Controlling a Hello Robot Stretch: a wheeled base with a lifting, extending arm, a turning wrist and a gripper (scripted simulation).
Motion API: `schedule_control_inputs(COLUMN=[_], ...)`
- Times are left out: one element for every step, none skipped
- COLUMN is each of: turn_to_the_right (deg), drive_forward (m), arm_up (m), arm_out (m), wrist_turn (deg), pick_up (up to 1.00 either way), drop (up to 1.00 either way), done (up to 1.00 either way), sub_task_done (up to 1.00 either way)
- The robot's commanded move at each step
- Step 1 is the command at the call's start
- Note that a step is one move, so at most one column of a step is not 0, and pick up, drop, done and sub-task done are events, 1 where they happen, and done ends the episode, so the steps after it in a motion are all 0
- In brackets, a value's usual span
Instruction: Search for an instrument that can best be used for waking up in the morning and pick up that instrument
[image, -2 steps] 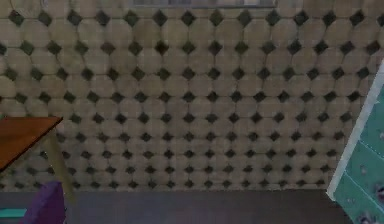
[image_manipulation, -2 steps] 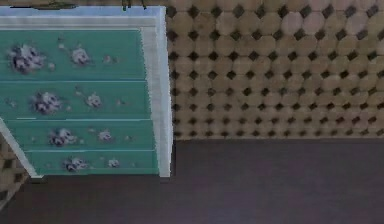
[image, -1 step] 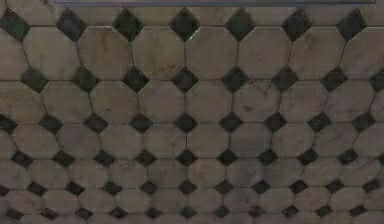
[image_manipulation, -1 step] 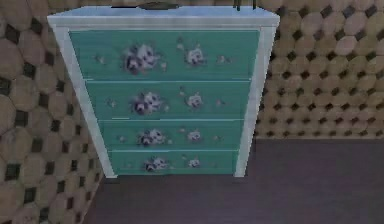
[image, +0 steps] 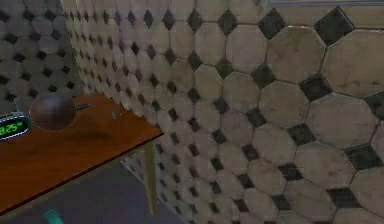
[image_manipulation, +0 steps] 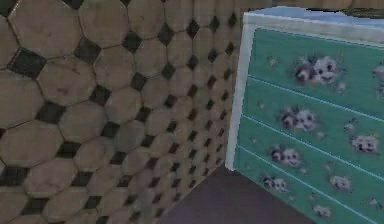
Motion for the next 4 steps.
schedule_control_inputs(turn_to_the_right=[-45.0, -45.0, -42.0, 45.0], drive_forward=[0.0, 0.0, 0.0, 0.0], arm_up=[0.0, 0.0, 0.0, 0.0], arm_out=[0.0, 0.0, 0.0, 0.0], wrist_turn=[0.0, 0.0, 0.0, 0.0], pick_up=[0.0, 0.0, 0.0, 0.0], drop=[0.0, 0.0, 0.0, 0.0], done=[0.0, 0.0, 0.0, 0.0], sub_task_done=[0.0, 0.0, 0.0, 0.0])
